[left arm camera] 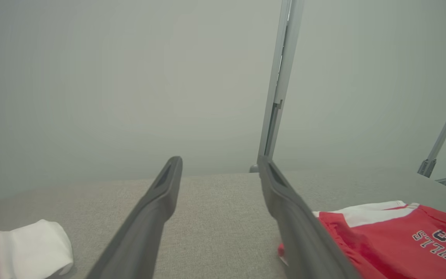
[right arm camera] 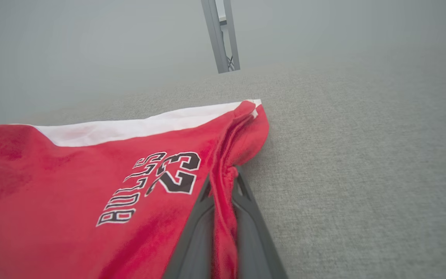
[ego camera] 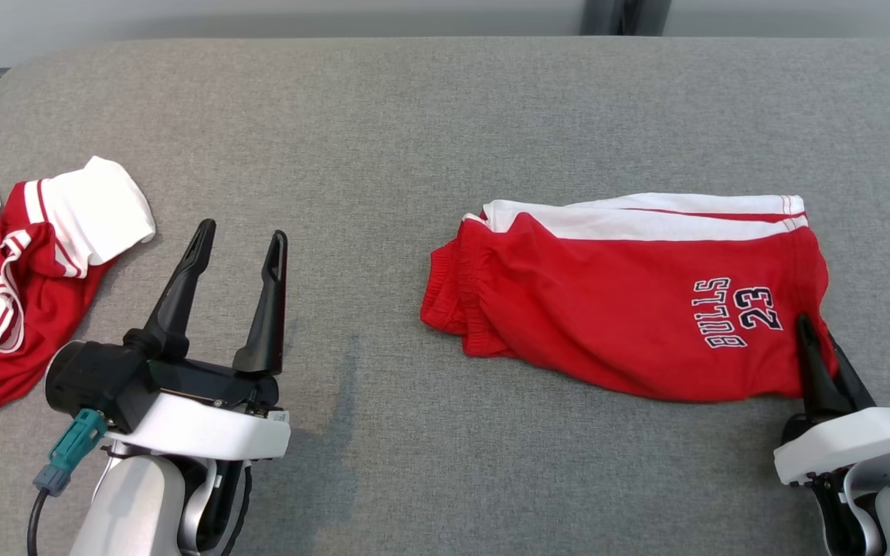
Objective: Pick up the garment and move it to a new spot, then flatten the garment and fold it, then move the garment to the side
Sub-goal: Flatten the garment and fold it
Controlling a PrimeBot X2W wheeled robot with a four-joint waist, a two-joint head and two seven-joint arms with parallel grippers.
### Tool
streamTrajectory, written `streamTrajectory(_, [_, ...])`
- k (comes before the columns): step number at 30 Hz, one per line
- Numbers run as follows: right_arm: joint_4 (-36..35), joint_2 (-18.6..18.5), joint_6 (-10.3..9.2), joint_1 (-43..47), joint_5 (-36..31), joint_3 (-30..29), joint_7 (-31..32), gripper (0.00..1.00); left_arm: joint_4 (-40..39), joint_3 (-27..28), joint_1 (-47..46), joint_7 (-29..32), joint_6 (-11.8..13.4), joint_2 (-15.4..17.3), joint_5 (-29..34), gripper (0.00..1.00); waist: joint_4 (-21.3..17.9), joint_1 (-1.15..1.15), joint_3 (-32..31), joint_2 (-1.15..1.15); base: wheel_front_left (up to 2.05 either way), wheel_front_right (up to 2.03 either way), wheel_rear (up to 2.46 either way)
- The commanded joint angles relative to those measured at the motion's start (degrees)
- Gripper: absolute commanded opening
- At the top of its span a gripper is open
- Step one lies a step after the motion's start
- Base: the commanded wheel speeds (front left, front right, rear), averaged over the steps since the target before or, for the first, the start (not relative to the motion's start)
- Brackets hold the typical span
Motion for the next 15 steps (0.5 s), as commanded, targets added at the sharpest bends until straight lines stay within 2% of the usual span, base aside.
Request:
streamTrajectory(1, [-0.09,-0.21,-0.04,-0.03,0.0,0.01,-0.16,0.0,-0.03,0.15,0.52,-0.14,0.3,0.25,0.06,1.0,-0.01,0.0,-0.01,0.0,0.0,0.0,0.0])
streamTrajectory(8, [-3.75,0.54,-0.03,-2.82,-1.85,0.42,1.95,0.0,-1.04,-0.6,0.53,0.67,0.38,0.28,-0.3,1.0,0.07,0.0,-0.27,0.0,0.0,0.0,0.0])
streamTrajectory(15, [-12.66,2.77,-0.03,-9.9,-3.35,10.76,8.27,0.0,-1.4,-0.89,0.45,0.88,0.59,0.55,-0.58,1.0,0.23,0.0,-0.49,0.0,0.0,0.0,0.0])
